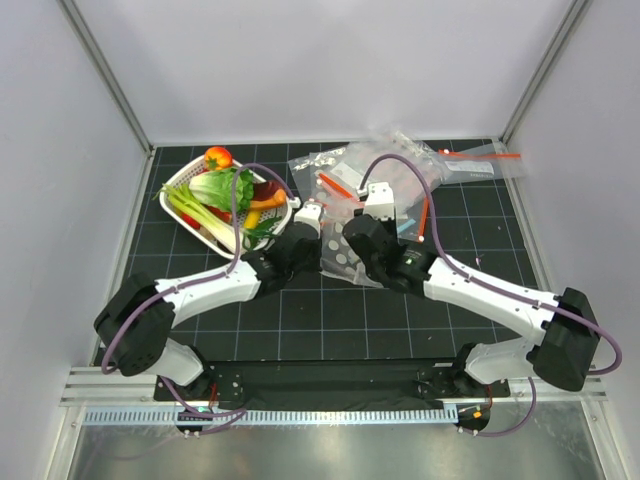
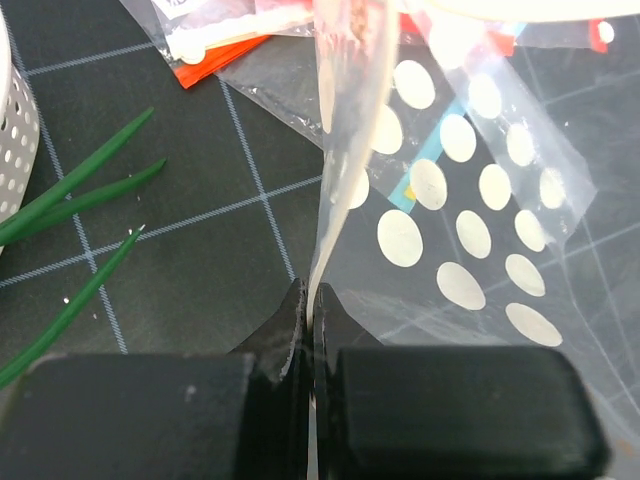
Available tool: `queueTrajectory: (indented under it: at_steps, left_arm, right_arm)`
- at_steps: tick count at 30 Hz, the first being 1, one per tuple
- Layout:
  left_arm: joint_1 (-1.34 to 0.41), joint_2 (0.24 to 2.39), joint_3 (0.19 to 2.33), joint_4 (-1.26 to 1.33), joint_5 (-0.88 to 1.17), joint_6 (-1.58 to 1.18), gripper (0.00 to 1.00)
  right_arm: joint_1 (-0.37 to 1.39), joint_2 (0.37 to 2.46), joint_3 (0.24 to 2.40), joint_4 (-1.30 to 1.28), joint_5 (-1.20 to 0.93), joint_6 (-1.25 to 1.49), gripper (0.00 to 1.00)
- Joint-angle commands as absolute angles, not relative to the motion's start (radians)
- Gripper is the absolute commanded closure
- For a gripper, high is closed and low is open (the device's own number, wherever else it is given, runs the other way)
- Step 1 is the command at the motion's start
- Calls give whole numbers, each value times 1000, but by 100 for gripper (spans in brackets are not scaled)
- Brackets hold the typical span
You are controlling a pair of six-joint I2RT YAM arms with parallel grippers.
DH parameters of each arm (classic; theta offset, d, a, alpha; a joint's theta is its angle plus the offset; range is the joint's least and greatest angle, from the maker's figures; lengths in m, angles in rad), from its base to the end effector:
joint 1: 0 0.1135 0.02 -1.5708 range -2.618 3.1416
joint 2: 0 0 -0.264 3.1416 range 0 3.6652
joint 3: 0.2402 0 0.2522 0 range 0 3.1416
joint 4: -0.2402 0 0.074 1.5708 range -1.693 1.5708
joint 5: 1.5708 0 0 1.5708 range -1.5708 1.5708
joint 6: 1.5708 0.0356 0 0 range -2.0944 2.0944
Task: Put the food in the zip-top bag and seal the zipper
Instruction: Open the zipper of the food storage bag.
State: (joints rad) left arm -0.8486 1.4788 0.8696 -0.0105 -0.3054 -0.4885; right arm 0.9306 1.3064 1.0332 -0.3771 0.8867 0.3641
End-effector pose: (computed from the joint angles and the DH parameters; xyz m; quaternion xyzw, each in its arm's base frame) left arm 0.2188 -0.2322 0.2227 0.0888 0.8770 -0.1744 0.4389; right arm 0.1893 0.2080 0.3016 -0.0432 0.8303 -0.0646 0.5518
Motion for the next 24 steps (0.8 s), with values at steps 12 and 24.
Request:
queueTrajectory:
  at_steps: [12,24]
  left_arm:
    - [-795,1488,890,24,-161,-489,82]
    - [-798,1204,750,68,-140,-508,27]
  right_arm:
    - [969,1370,1083,-382,885,371,99]
    - [969,1414,1108,-402,934,376,99]
